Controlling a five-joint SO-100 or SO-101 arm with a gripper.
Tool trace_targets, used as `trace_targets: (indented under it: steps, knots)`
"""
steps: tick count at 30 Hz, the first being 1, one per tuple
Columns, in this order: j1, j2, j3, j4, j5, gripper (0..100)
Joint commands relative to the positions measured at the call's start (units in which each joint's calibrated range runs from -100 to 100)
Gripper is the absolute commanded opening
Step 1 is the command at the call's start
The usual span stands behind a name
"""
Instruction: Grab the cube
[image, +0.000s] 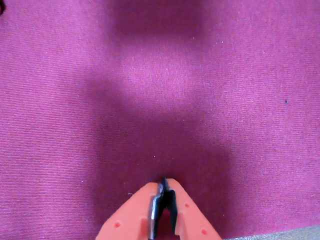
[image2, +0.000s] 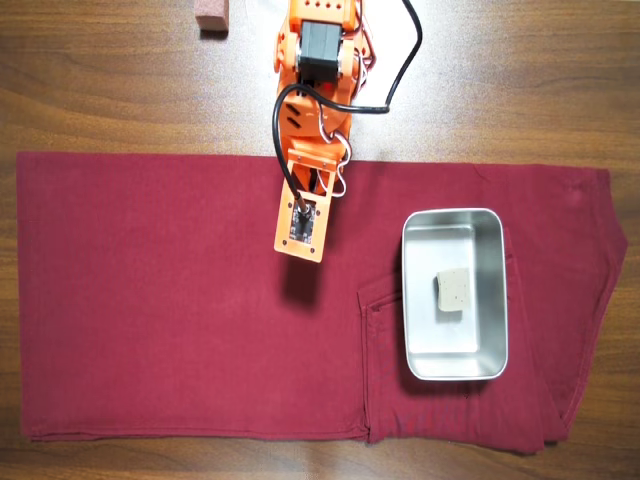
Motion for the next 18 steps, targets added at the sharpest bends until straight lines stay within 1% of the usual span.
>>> trace_targets:
  steps: [1,18]
  knots:
    - [1.2,0.5,0.3,1.0,0.0,1]
    - [1.2,0.5,0.3,1.0,0.0,1]
